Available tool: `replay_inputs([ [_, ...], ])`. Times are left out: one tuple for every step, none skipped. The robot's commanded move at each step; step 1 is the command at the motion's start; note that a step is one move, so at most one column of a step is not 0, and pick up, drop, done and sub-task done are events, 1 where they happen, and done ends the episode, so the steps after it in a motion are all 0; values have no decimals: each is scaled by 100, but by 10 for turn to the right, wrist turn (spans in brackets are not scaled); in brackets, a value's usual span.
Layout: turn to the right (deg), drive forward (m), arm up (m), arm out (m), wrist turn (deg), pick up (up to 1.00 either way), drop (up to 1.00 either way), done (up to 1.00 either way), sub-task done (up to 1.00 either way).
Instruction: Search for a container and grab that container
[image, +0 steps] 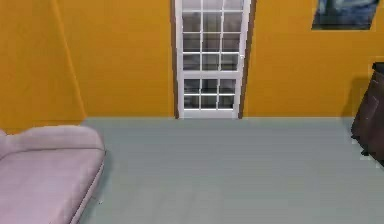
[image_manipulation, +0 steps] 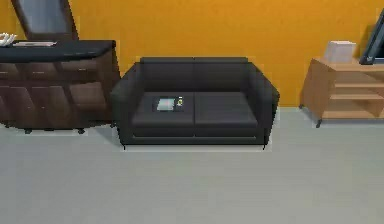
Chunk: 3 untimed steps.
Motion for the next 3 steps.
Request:
replay_inputs([
  [450, 0, 0, 0, 0, 0, 0, 0, 0],
  [450, 0, 0, 0, 0, 0, 0, 0, 0],
  [420, 0, 0, 0, 0, 0, 0, 0, 0],
])
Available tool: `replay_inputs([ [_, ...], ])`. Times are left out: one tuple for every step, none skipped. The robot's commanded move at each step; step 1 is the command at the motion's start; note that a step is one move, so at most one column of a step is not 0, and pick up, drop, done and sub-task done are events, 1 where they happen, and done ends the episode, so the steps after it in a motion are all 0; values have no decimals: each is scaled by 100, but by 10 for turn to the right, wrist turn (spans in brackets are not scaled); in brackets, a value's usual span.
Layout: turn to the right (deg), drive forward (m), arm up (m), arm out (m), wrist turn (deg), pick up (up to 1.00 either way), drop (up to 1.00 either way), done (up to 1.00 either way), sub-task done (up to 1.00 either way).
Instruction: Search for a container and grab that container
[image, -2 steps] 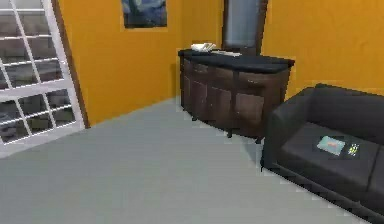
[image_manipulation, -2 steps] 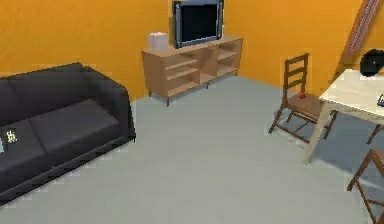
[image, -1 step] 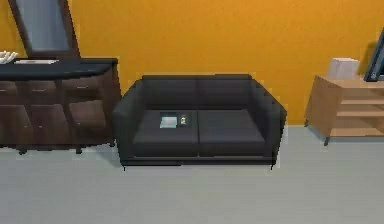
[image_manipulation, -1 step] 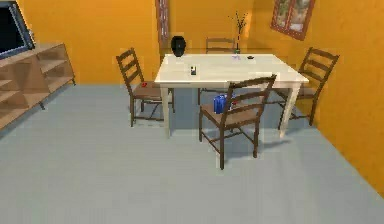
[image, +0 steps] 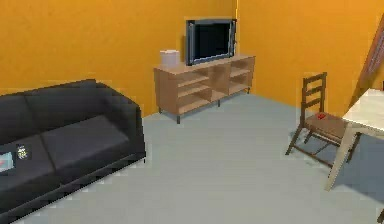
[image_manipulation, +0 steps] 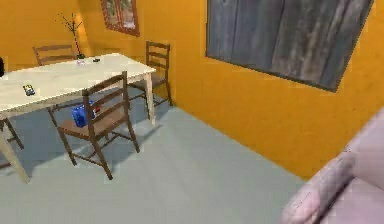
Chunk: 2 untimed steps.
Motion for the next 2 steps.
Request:
replay_inputs([
  [0, 100, 0, 0, 0, 0, 0, 0, 0],
  [30, 0, 0, 0, 0, 0, 0, 0, 0],
])
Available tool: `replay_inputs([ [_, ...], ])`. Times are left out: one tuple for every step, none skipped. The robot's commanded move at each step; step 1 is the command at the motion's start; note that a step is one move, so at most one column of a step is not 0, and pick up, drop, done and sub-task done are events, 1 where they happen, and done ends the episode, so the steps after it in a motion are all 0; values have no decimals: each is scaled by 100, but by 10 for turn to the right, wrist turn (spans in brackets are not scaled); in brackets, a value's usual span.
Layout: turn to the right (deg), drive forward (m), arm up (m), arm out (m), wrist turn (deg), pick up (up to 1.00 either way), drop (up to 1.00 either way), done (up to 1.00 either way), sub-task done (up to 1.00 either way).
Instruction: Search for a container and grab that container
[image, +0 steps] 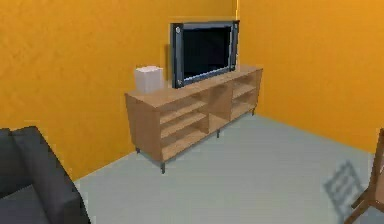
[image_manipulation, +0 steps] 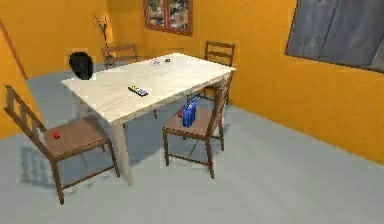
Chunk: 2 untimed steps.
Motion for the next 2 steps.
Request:
replay_inputs([
  [0, 100, 0, 0, 0, 0, 0, 0, 0],
  [0, 5, 0, 0, 0, 0, 0, 0, 0],
])
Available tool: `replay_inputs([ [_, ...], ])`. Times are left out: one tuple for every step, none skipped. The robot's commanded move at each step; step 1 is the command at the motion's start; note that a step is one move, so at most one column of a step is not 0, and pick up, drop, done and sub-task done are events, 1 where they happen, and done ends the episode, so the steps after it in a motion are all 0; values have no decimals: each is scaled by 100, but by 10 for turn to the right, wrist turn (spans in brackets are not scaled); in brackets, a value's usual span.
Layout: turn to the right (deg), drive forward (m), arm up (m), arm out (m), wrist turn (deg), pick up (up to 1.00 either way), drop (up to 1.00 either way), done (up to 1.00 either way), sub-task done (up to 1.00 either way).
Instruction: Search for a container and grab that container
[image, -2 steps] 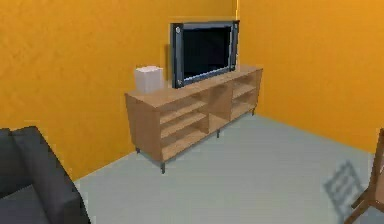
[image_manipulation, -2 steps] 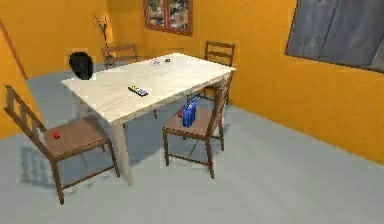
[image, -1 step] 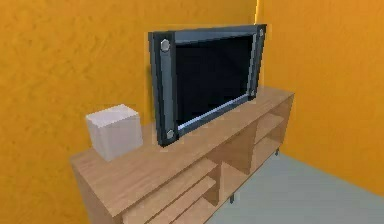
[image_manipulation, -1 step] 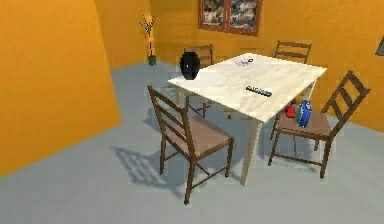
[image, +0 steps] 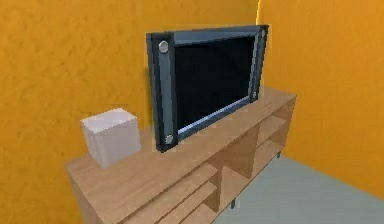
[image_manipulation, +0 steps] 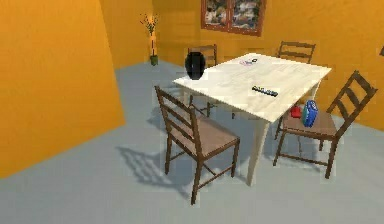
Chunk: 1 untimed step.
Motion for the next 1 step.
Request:
replay_inputs([
  [-450, 0, 0, 0, 0, 0, 0, 0, 0],
])
